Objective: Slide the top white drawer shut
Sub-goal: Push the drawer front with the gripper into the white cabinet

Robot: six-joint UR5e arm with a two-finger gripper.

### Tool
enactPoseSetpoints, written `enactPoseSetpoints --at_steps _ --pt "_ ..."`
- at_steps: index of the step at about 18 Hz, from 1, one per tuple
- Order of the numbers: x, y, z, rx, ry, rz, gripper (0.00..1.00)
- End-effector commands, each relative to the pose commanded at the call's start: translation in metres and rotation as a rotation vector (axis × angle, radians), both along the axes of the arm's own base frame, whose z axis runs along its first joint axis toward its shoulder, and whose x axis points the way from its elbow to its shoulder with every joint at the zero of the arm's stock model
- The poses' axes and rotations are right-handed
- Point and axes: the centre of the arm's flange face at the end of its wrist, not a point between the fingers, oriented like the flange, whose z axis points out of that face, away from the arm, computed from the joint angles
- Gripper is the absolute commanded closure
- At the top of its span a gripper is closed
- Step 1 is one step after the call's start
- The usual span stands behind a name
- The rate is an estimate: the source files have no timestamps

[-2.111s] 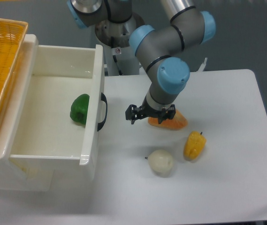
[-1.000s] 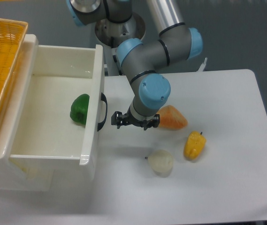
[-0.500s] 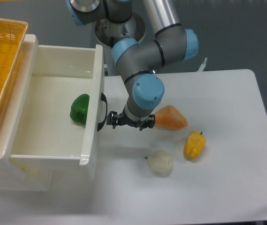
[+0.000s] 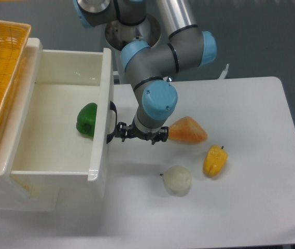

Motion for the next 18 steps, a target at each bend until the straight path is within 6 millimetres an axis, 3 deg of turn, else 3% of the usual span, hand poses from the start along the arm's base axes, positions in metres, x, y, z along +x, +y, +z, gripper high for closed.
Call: enactPoseSetpoints --at_steps 18 --pt "0.015 0.009 0.015 0.026 0.0 0.008 0.0"
